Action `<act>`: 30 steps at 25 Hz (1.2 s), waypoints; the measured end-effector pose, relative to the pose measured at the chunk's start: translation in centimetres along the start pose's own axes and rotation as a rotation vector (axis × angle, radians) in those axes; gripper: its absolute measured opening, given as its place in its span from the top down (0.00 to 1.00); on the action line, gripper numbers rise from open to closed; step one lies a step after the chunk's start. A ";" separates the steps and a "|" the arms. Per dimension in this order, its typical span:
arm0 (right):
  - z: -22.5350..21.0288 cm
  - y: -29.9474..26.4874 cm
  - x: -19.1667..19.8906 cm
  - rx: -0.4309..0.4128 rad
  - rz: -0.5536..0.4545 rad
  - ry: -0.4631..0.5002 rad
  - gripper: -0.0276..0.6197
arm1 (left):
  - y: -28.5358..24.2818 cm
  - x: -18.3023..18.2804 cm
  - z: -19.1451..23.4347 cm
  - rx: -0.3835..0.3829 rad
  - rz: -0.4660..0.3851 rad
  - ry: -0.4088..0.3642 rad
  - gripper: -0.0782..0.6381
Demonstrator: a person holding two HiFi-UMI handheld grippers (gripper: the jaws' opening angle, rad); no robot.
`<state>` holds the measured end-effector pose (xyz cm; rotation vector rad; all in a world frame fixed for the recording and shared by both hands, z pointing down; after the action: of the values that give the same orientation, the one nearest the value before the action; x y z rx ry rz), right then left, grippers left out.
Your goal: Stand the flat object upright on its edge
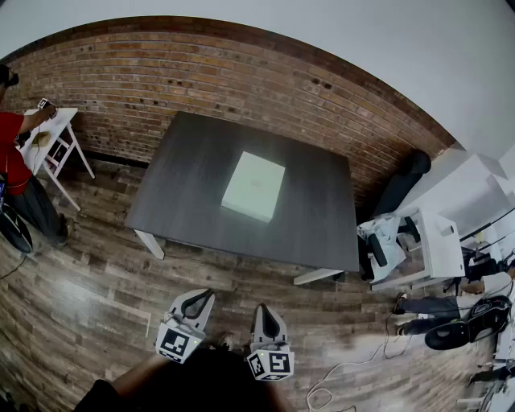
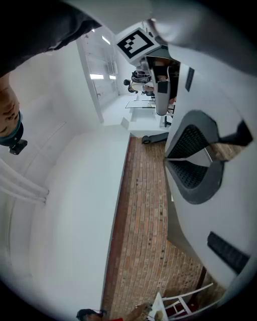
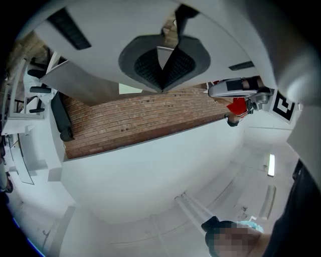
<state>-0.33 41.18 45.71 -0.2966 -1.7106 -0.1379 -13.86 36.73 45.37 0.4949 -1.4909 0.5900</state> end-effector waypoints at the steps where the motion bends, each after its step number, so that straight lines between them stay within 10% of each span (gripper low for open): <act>1: 0.0 0.0 0.0 -0.004 -0.003 0.001 0.92 | 0.0 0.0 -0.1 -0.001 -0.002 -0.002 0.83; 30: -7.1 1.6 -0.4 -0.150 0.007 0.007 0.92 | -4.0 0.7 -7.5 -0.106 0.019 -0.005 0.83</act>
<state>6.90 40.83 46.38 -0.4127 -1.6947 -0.2623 -5.58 38.52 46.08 0.4002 -1.5244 0.5216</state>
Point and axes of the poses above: the fingertips, and each gripper's own axes: y backward along the fingers, z to its left, x out of its underside, the point moved 1 cm from there along y, backward along the fingers, and after that the axes turned 8 degrees about -x, right-handed, at the moved point
